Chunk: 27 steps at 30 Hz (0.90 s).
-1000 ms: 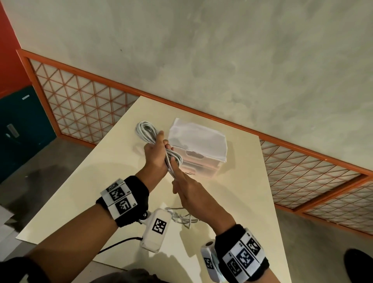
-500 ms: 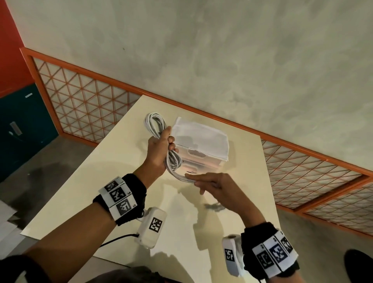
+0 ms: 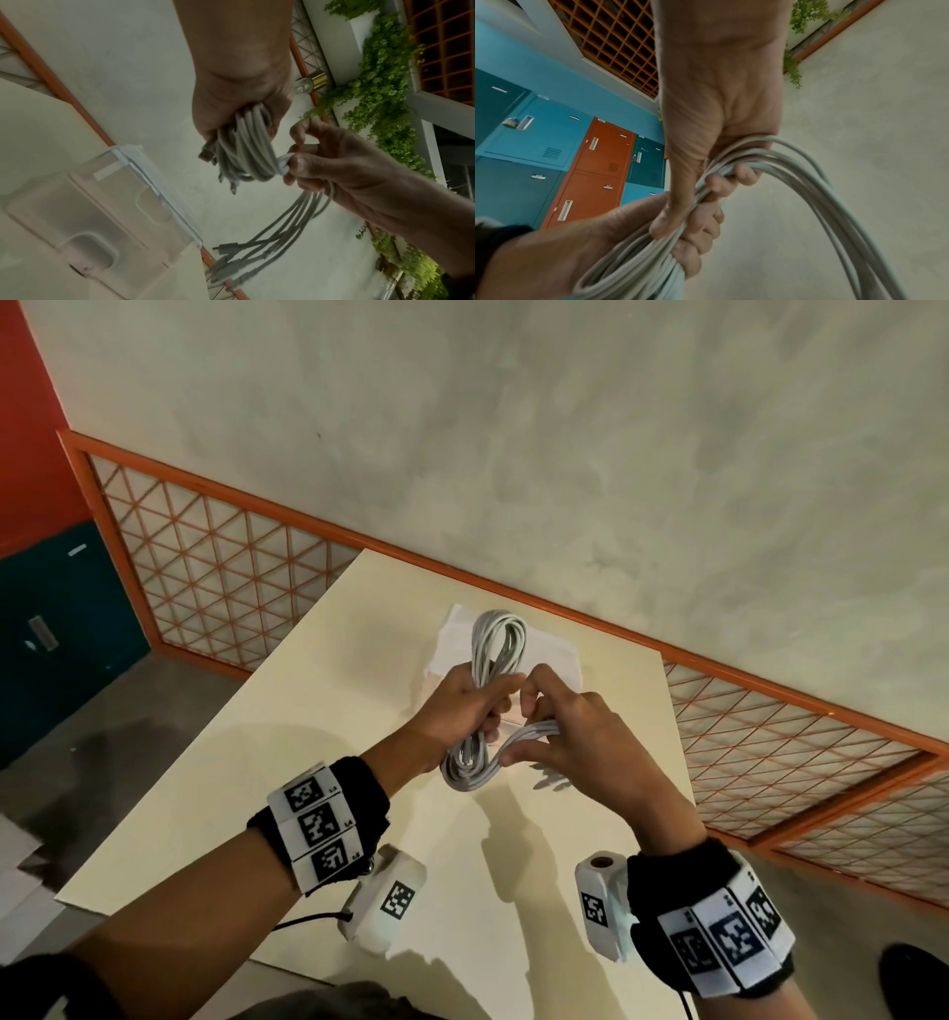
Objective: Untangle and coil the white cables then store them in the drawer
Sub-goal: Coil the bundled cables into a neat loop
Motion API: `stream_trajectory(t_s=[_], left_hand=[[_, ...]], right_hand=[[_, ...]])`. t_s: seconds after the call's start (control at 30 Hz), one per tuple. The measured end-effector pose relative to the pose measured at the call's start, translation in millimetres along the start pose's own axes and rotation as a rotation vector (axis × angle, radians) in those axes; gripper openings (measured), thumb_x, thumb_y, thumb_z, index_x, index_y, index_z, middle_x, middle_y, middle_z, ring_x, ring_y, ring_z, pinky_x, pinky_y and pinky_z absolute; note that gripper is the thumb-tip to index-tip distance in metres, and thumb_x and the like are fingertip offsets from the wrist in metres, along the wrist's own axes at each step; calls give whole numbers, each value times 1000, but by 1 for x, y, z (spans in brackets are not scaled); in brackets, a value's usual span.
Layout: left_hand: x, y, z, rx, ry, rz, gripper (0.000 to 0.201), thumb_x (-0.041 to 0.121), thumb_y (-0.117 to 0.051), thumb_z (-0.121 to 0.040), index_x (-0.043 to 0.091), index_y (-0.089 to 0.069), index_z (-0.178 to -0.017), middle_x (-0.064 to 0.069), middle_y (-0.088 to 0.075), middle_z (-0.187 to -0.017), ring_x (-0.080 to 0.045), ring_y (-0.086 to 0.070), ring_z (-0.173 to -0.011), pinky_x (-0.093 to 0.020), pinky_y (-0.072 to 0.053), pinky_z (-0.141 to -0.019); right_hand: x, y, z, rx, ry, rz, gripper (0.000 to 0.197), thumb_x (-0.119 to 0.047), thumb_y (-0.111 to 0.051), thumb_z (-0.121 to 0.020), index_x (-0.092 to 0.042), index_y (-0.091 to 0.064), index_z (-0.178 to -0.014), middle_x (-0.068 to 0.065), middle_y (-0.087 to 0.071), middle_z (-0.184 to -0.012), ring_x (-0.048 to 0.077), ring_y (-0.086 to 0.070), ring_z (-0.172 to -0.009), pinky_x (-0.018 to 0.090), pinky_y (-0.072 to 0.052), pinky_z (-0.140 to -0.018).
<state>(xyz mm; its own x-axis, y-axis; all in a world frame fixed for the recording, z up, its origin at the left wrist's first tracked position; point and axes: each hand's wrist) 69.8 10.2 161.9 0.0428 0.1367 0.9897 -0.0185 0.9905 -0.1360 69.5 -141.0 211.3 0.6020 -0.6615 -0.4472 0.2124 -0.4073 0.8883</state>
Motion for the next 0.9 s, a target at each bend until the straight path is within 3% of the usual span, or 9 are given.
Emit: stream_trajectory(t_s=[0.1, 0.23, 0.3, 0.4, 0.53, 0.67, 0.8, 0.9], left_hand=[[4, 2, 1, -47, 29, -22, 25, 26, -57, -92, 7, -52, -76, 10, -42, -44, -10, -40, -38, -25, -40, -47], [10, 0, 8, -172, 112, -56, 33, 31, -55, -93, 12, -57, -66, 4, -54, -47, -11, -50, -42, -20, -44, -48], [11, -2, 13, -194, 154, -74, 30, 34, -54, -93, 16, -64, -71, 3, -63, -52, -10, -58, -47, -20, -47, -52], [15, -4, 17, -285, 212, 64, 28, 32, -51, -94, 11, -66, -84, -10, -70, -67, -22, -68, -60, -27, -56, -59], [20, -4, 20, -315, 267, 97, 34, 31, -44, -97, 1, -58, -86, -13, -64, -59, -21, -62, -48, -24, -51, -46], [20, -4, 20, -284, 274, -8, 36, 32, -42, -98, 7, -55, -76, -9, -58, -48, -16, -52, -37, -19, -45, -40], [15, -1, 16, -304, 272, -141, 38, 34, -43, -97, 9, -56, -70, -5, -55, -44, -18, -49, -38, -22, -43, -45], [11, 4, 12, -335, 294, -106, 26, 29, -48, -94, 6, -57, -84, -5, -49, -48, -17, -44, -39, -21, -40, -43]], right_hand=[[0, 3, 0, 26, -7, 46, 56, -40, -82, -67, -23, -34, -90, -10, -57, -70, 22, -53, -65, 36, -42, -58], [-4, 12, -2, 67, -19, 71, 65, -46, -84, -57, -25, -31, -89, -5, -62, -69, 22, -54, -62, 33, -41, -58], [-6, 17, -3, 66, -9, 83, 70, -48, -85, -54, -24, -31, -90, -1, -63, -67, 22, -54, -61, 32, -41, -58], [-11, 19, -4, 62, 6, 105, 73, -47, -86, -52, -21, -31, -92, 1, -62, -63, 23, -53, -59, 33, -40, -57], [-13, 16, -8, 97, -4, 148, 80, -49, -87, -46, -22, -29, -94, -6, -49, -58, 14, -44, -52, 27, -38, -55], [-10, 13, -10, 155, -48, 189, 88, -60, -84, -39, -21, -30, -96, -7, -50, -59, 16, -48, -55, 14, -30, -54], [-3, 8, -10, 150, -87, 152, 88, -68, -81, -38, -21, -32, -93, -8, -50, -57, 11, -44, -51, 22, -31, -51], [8, 9, -10, 94, -80, -23, 80, -65, -81, -43, -18, -35, -87, -7, -50, -55, 11, -39, -47, 23, -28, -49]])
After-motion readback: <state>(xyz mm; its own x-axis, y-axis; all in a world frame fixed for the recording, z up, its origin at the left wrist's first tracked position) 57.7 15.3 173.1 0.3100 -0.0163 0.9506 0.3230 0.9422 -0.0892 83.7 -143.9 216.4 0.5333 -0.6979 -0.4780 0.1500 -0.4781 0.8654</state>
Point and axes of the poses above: each hand's wrist, its own z-axis away from the middle knuckle, its own y-axis out of the back of the hand, x = y × z
